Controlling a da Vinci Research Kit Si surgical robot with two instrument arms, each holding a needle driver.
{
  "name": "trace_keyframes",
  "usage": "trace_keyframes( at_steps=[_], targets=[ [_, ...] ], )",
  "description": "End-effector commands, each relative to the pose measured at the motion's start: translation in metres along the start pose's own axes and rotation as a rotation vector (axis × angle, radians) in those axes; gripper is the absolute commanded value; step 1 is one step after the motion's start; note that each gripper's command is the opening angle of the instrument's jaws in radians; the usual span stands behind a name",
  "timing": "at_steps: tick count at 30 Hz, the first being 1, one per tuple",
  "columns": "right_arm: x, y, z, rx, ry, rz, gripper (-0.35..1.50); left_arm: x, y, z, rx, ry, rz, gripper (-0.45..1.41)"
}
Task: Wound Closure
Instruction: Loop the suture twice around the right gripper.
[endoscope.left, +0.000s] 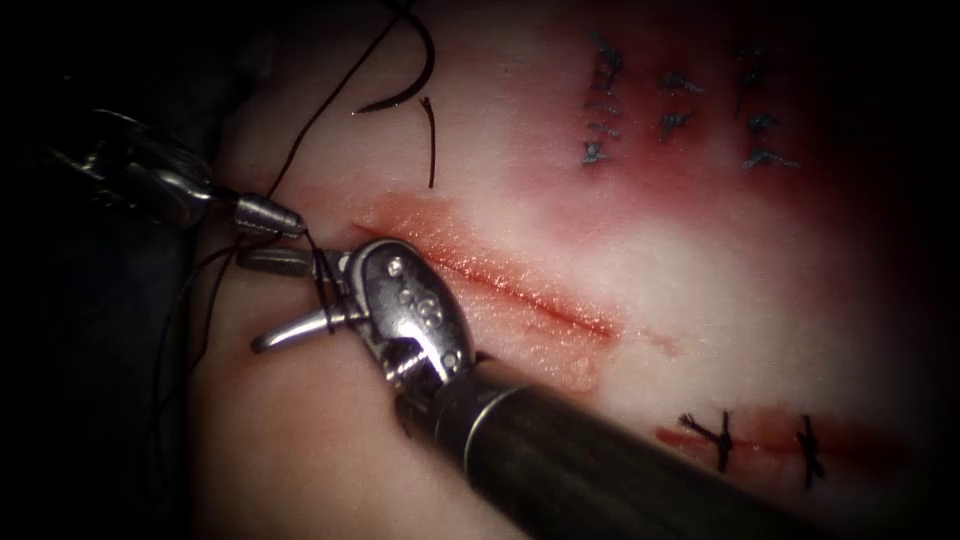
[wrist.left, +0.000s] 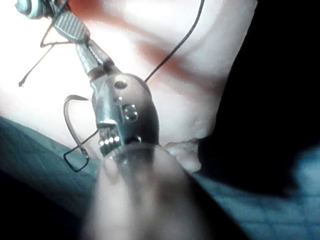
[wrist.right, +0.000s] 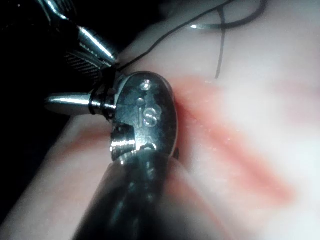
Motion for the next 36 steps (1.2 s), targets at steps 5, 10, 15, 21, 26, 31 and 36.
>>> trace_keyframes(
  at_steps=[5,10,15,21,26,31,36],
  targets=[
    [0.0007,0.0006,-0.0031,-0.054,0.025,0.007,0.95,-0.0008,0.0004,0.0001,-0.003,0.006,0.003,-0.35],
    [0.001,0.0002,-0.0035,-0.058,0.026,0.01,0.69,-0.001,0.0003,0.0,0.0,0.005,-0.004,-0.35],
    [0.001,0.0009,-0.0029,-0.063,0.032,0.014,0.68,-0.0009,0.0004,0.0002,0.029,-0.005,-0.025,-0.35],
    [0.0016,0.0019,-0.0038,-0.065,0.025,-0.005,0.66,0.0005,0.0015,-0.0005,0.094,-0.038,-0.222,0.17],
    [0.0018,0.003,-0.0046,-0.102,0.008,-0.046,0.59,0.0023,0.0028,-0.0009,0.128,-0.098,-0.623,0.58],
    [0.0018,0.004,-0.0053,-0.13,-0.016,-0.083,0.53,0.0057,0.0037,0.0,0.282,-0.084,-0.987,0.75],
    [0.0017,0.0041,-0.0053,-0.132,-0.054,-0.1,0.49,0.009,0.0041,0.0004,0.464,-0.014,-1.282,0.73]
  ],
)
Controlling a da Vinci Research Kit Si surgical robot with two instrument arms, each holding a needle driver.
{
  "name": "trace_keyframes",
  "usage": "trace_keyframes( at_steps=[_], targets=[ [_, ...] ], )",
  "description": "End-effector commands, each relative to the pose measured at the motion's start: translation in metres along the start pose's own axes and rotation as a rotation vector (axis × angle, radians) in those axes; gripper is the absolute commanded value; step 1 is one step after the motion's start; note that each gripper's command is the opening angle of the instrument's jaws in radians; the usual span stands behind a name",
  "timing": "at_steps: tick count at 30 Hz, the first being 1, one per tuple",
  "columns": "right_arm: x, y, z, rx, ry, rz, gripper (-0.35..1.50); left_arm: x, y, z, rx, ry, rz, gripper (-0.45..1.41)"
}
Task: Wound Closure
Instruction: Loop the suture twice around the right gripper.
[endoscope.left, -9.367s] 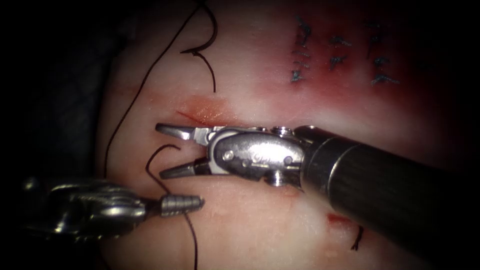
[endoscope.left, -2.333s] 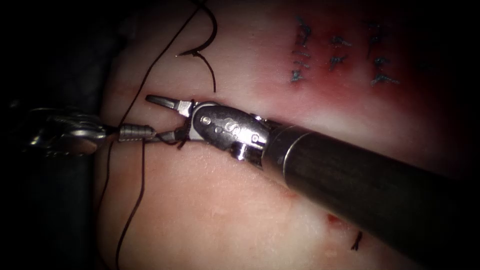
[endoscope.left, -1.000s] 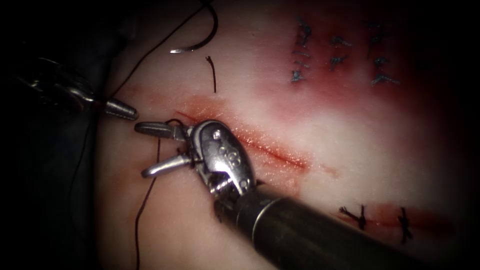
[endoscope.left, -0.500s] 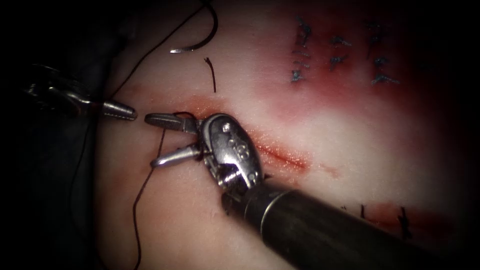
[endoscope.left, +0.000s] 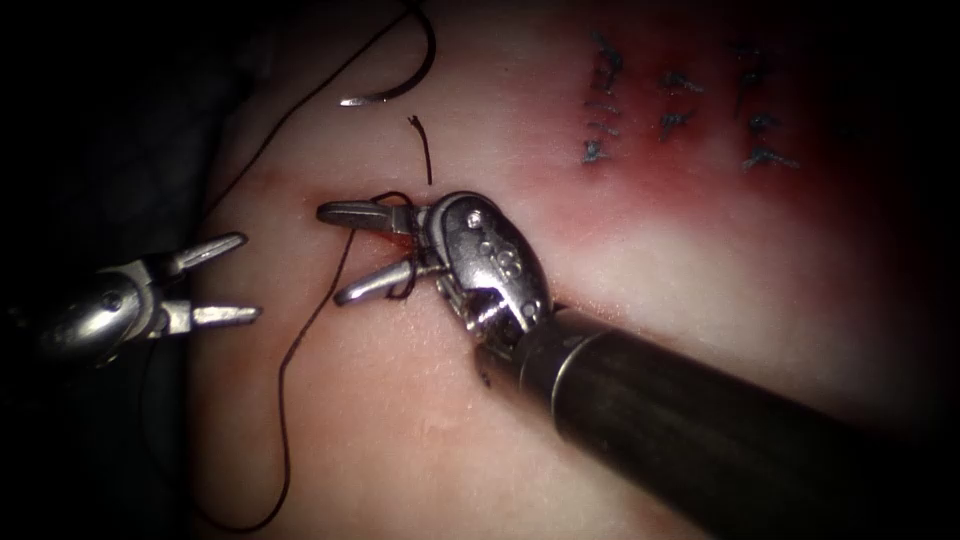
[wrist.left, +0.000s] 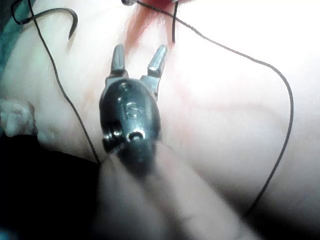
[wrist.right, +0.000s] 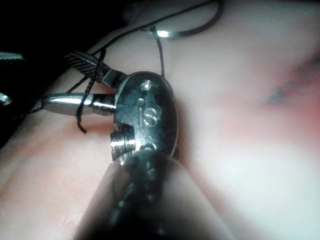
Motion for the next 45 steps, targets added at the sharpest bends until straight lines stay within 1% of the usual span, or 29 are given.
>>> trace_keyframes(
  at_steps=[1,2,5,7,9,10,11,13,19,23,25,29,36,39,42,43,44,45],
  targets=[
    [-0.0004,0.0004,0.0003,0.001,0.001,-0.002,0.49,0.0,-0.0003,0.0006,0.014,0.017,-0.037,0.72],
    [-0.0004,0.0004,0.0004,0.002,-0.002,-0.008,0.49,0.0002,0.0001,0.0004,0.034,0.043,-0.129,0.72],
    [-0.0004,0.0003,0.0004,0.003,-0.005,-0.014,0.46,0.0002,0.0008,0.0,0.042,0.054,-0.252,0.72],
    [-0.0004,0.0003,0.0004,0.004,-0.008,-0.014,0.44,0.0001,0.0012,-0.0004,0.032,0.06,-0.308,0.72],
    [-0.0004,0.0003,0.0004,0.005,-0.011,-0.02,0.43,-0.0003,0.0019,-0.0009,-0.014,0.079,-0.378,0.76],
    [-0.0004,0.0003,0.0005,0.005,-0.011,-0.02,0.41,-0.0007,0.0027,-0.0014,-0.061,0.098,-0.428,0.77],
    [-0.0004,0.0003,0.0005,0.005,-0.011,-0.02,0.39,-0.0011,0.0033,-0.0016,-0.086,0.105,-0.451,0.78],
    [-0.0004,0.0004,0.0006,0.002,-0.011,-0.02,0.39,-0.0021,0.0052,-0.0018,-0.111,0.113,-0.48,0.78],
    [-0.0005,0.0004,0.001,-0.001,-0.011,-0.021,0.38,-0.0034,0.0091,-0.0015,-0.172,0.128,-0.549,0.77],
    [-0.0005,0.0004,0.001,0.002,-0.016,-0.022,0.38,-0.0029,0.0101,-0.0012,-0.193,0.132,-0.571,0.75],
    [-0.0005,0.0004,0.001,0.001,-0.016,-0.021,0.34,-0.0027,0.0109,-0.0007,-0.211,0.138,-0.57,0.76],
    [-0.0005,0.0003,0.001,0.002,-0.016,-0.022,0.32,-0.0027,0.0114,0.0002,-0.222,0.144,-0.572,0.77],
    [-0.0005,0.0001,0.0011,0.004,-0.018,-0.022,0.31,-0.004,0.0123,0.0015,-0.24,0.148,-0.593,0.76],
    [-0.0005,0.0001,0.0011,0.004,-0.019,-0.022,0.29,-0.0039,0.0126,0.002,-0.265,0.152,-0.604,0.75],
    [-0.0005,0.0,0.0011,0.004,-0.019,-0.022,0.29,-0.0036,0.0128,0.0025,-0.271,0.154,-0.611,0.73],
    [-0.0005,0.0,0.0011,0.005,-0.019,-0.022,0.29,-0.0035,0.0128,0.0026,-0.271,0.155,-0.612,0.71],
    [-0.0005,0.0,0.0011,0.005,-0.019,-0.022,0.27,-0.0034,0.0127,0.0029,-0.271,0.154,-0.625,0.65],
    [-0.0005,0.0,0.0011,0.005,-0.019,-0.022,0.26,-0.0034,0.0125,0.003,-0.28,0.153,-0.649,0.45]
  ],
)
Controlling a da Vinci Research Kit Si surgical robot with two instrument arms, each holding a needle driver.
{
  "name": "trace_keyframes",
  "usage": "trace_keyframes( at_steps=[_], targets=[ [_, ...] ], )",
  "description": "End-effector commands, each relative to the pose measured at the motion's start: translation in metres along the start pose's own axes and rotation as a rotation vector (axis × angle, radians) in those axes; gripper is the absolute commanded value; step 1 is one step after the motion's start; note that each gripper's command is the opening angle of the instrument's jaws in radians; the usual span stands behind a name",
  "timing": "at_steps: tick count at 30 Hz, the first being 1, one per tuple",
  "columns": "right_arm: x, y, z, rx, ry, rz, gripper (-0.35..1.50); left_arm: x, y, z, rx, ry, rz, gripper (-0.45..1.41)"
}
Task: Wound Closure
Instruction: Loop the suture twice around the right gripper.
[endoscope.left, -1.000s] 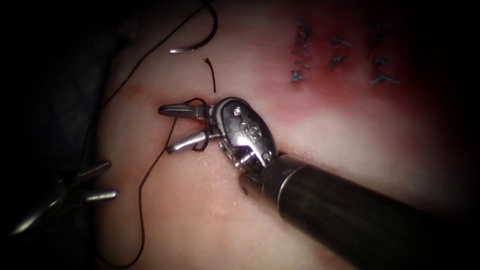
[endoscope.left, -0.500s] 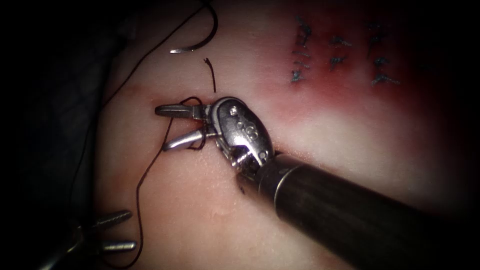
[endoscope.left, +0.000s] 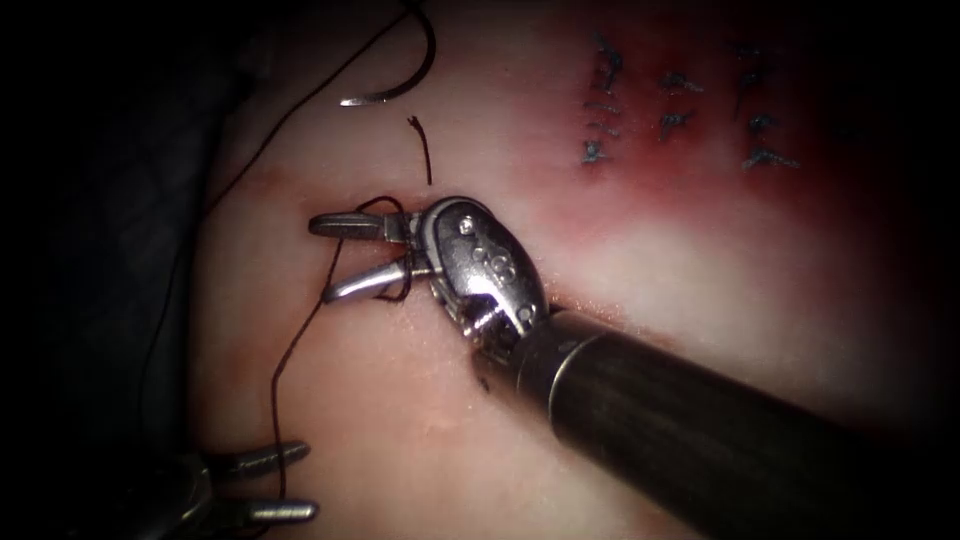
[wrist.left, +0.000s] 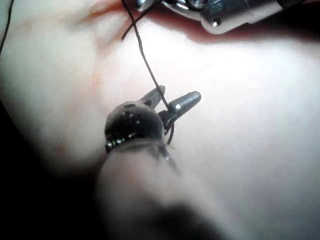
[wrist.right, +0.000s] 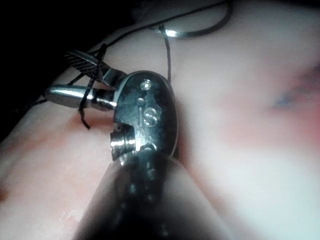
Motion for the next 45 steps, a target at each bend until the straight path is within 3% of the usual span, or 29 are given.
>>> trace_keyframes(
  at_steps=[1,2,3,5,10,12,20,27,31,40,45],
  targets=[
    [-0.0004,0.0004,0.0004,0.001,0.001,-0.002,0.22,0.0002,-0.0008,0.0005,-0.017,-0.002,-0.008,0.17],
    [-0.0004,0.0004,0.0004,0.001,0.001,-0.002,0.21,0.0005,-0.0011,0.0004,-0.066,0.009,-0.004,-0.35],
    [-0.0004,0.0004,0.0003,0.002,0.001,-0.001,0.17,0.0008,-0.0013,0.0001,-0.088,0.011,0.071,-0.35],
    [-0.0004,0.0003,0.0004,0.001,0.001,-0.001,0.16,0.0011,-0.0015,0.0,-0.032,0.019,0.134,-0.35],
    [-0.0003,-0.0002,0.0009,-0.002,0.001,-0.001,0.11,0.0021,-0.002,-0.0005,-0.003,0.069,0.175,-0.35],
    [-0.0002,-0.0005,0.0013,0.0,0.003,0.0,0.09,0.0029,-0.0029,-0.0005,0.058,0.071,0.168,-0.35],
    [0.0025,-0.0006,0.0021,-0.002,0.044,0.018,0.07,0.004,-0.0064,-0.0005,0.108,-0.104,0.166,-0.35],
    [0.0047,-0.0002,0.0037,-0.026,0.079,-0.012,0.02,0.0015,-0.0074,0.0001,0.199,-0.208,0.243,-0.35],
    [0.0043,0.0001,0.0039,-0.106,0.032,-0.043,-0.35,0.0007,-0.0064,0.0003,0.198,-0.218,0.273,-0.35],
    [0.002,0.0008,0.0031,-0.212,-0.055,-0.156,-0.35,0.0028,-0.003,0.0018,0.19,-0.262,0.461,-0.35],
    [0.0005,0.0008,0.0028,-0.192,-0.206,-0.193,-0.35,0.0052,-0.0013,0.0025,0.181,-0.292,0.609,-0.35]
  ],
)
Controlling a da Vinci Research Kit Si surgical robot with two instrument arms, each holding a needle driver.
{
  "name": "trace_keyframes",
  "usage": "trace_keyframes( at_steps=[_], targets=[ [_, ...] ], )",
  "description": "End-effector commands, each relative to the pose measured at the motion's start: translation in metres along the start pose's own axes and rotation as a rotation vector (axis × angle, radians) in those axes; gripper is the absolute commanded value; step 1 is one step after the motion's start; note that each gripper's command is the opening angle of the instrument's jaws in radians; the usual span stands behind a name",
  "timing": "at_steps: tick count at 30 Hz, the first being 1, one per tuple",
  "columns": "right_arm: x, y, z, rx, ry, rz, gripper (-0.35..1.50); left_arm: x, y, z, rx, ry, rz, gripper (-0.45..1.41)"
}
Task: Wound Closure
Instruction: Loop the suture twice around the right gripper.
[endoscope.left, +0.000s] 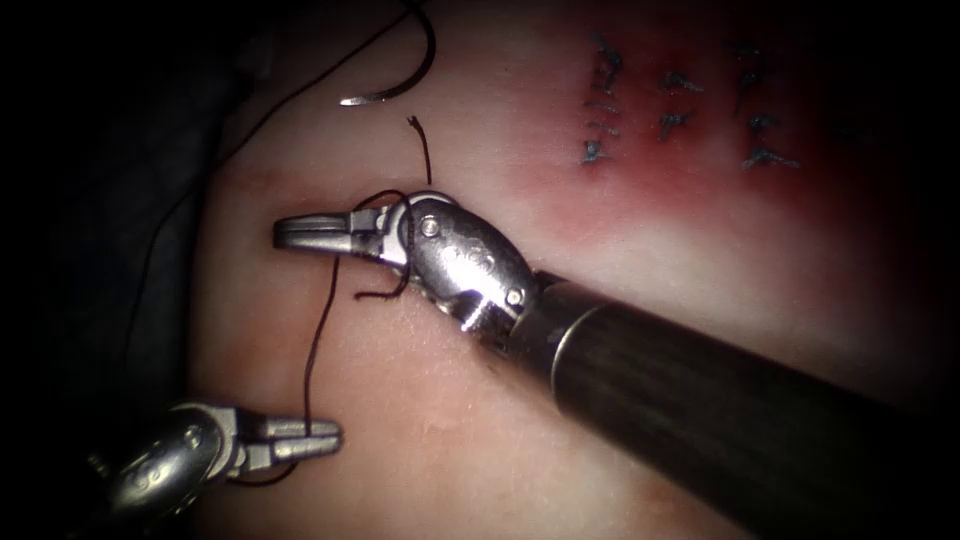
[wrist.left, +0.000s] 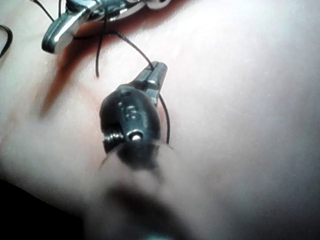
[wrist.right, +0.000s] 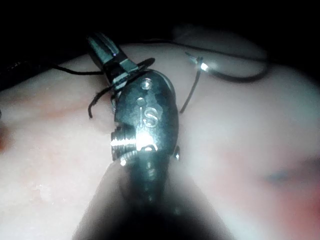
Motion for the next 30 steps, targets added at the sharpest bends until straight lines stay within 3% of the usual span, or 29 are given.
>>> trace_keyframes(
  at_steps=[1,2,3,5,6,18,24,30],
  targets=[
    [-0.0007,0.0005,0.0003,0.008,-0.039,-0.005,-0.28,0.0003,-0.0005,0.0006,-0.003,-0.01,0.025,-0.35],
    [-0.0008,0.0004,0.0003,0.007,-0.066,-0.007,0.39,0.0007,-0.0005,0.0004,-0.007,-0.016,0.044,-0.35],
    [-0.0008,0.0003,0.0004,0.004,-0.083,-0.008,0.81,0.0011,-0.0004,0.0003,-0.012,-0.029,0.075,-0.35],
    [-0.0008,0.0003,0.0005,-0.009,-0.112,-0.008,1.23,0.0017,-0.0004,0.0001,-0.018,-0.057,0.123,-0.35],
    [-0.0008,0.0002,0.0006,0.011,-0.156,-0.009,1.28,0.0024,-0.0005,-0.0002,-0.036,-0.093,0.171,-0.35],
    [-0.0017,-0.0031,0.001,0.295,-0.193,0.032,1.25,0.0055,-0.0059,-0.0051,0.073,-0.319,0.34,-0.35],
    [-0.0032,-0.0044,0.0009,0.394,-0.203,0.075,1.1,0.0069,-0.0091,-0.0058,0.083,-0.355,0.399,-0.35],
    [-0.0034,-0.005,0.001,0.439,-0.181,0.092,1.06,0.007,-0.0124,-0.0049,0.086,-0.376,0.436,-0.35]
  ],
)
